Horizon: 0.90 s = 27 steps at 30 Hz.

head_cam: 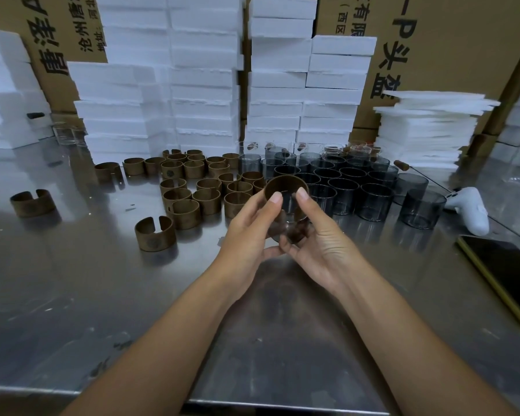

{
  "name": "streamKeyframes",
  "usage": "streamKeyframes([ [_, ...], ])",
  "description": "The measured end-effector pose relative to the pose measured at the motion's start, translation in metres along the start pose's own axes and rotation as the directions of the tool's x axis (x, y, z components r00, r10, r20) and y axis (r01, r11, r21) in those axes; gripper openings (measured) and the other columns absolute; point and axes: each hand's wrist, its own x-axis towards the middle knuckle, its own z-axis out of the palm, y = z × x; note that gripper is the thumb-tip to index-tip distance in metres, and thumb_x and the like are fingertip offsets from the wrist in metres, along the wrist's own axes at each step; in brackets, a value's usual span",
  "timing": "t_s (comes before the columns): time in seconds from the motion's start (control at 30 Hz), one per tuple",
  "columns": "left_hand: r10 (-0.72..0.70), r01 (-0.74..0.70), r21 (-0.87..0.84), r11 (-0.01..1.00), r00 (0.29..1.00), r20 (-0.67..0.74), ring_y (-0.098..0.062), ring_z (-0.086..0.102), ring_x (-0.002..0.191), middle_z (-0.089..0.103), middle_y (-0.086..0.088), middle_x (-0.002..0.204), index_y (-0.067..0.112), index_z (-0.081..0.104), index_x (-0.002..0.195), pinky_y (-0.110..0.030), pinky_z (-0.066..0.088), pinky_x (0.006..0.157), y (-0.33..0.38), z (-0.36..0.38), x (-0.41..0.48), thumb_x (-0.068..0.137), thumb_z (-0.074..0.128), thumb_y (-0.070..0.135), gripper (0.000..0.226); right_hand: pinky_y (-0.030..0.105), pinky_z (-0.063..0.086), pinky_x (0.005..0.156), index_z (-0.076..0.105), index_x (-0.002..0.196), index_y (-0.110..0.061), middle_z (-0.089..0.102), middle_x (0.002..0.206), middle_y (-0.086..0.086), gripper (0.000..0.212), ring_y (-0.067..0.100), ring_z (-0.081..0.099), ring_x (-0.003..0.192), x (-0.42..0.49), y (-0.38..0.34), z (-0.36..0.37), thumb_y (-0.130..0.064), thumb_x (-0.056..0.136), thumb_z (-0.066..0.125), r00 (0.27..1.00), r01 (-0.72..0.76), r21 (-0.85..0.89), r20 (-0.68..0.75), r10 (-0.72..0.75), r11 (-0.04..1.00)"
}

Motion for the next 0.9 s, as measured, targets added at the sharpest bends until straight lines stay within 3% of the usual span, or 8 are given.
streamKeyframes([
  [0.17, -0.020, 0.020, -0.027, 0.999, 1.000, -0.020, -0.024, 0.064, 0.111, 0.065, -0.007, 0.120, 0.021, 0.058, 0.126, -0.040, 0.055, 0.084, 0.0011, 0.0002, 0.0002, 0.074, 0.065, 0.045, 0.057, 0.022, 0.053, 0.065, 0.070, 0.092, -0.023, 0.072, 0.089, 0.002, 0.036, 0.016, 0.065, 0.087, 0.0012, -0.0001, -0.0013, -0.035, 0.058, 0.075, 1.000, -0.006, 0.014, -0.009, 0.006, 1.000],
  [0.3, -0.031, 0.028, -0.051, 0.998, 0.998, -0.062, -0.028, 0.060, 0.116, 0.060, -0.016, 0.126, 0.010, 0.052, 0.132, -0.033, 0.055, 0.076, 0.0002, -0.0016, 0.0005, 0.071, 0.077, 0.039, 0.072, 0.021, 0.054, 0.062, 0.073, 0.080, -0.024, 0.073, 0.084, 0.002, 0.025, 0.015, 0.066, 0.083, 0.0020, -0.0001, -0.0020, -0.032, 0.056, 0.076, 1.000, 0.009, 0.046, 0.006, -0.010, 0.999],
  [0.5, 0.036, -0.036, -0.015, 0.999, 0.999, -0.002, -0.017, 0.065, 0.105, 0.067, -0.001, 0.117, 0.029, 0.059, 0.126, -0.031, 0.053, 0.075, -0.0011, -0.0045, 0.0016, 0.076, 0.071, 0.038, 0.053, 0.021, 0.053, 0.061, 0.076, 0.072, -0.030, 0.073, 0.085, -0.001, 0.013, 0.011, 0.068, 0.079, 0.0027, 0.0006, -0.0028, -0.033, 0.059, 0.073, 0.998, 0.018, 0.043, 0.057, -0.021, 0.999],
  [0.7, 0.006, -0.006, -0.010, 1.000, 1.000, 0.010, -0.019, 0.063, 0.110, 0.067, 0.002, 0.117, 0.034, 0.059, 0.125, -0.037, 0.055, 0.081, -0.0008, -0.0033, 0.0025, 0.075, 0.065, 0.047, 0.052, 0.023, 0.052, 0.065, 0.064, 0.120, -0.034, 0.074, 0.091, -0.004, 0.062, 0.013, 0.065, 0.091, 0.0040, 0.0019, -0.0012, -0.034, 0.060, 0.076, 1.000, 0.006, 0.071, 0.022, -0.008, 0.997],
  [0.9, -0.027, 0.029, -0.037, 0.999, 0.999, 0.038, -0.018, 0.065, 0.106, 0.068, 0.002, 0.115, 0.033, 0.060, 0.125, -0.032, 0.054, 0.075, -0.0007, -0.0017, 0.0036, 0.077, 0.064, 0.045, 0.049, 0.024, 0.049, 0.067, 0.068, 0.110, -0.035, 0.074, 0.083, -0.004, 0.046, 0.015, 0.062, 0.089, 0.0054, 0.0016, -0.0040, -0.030, 0.064, 0.073, 0.999, -0.014, 0.065, 0.043, 0.011, 0.998],
])
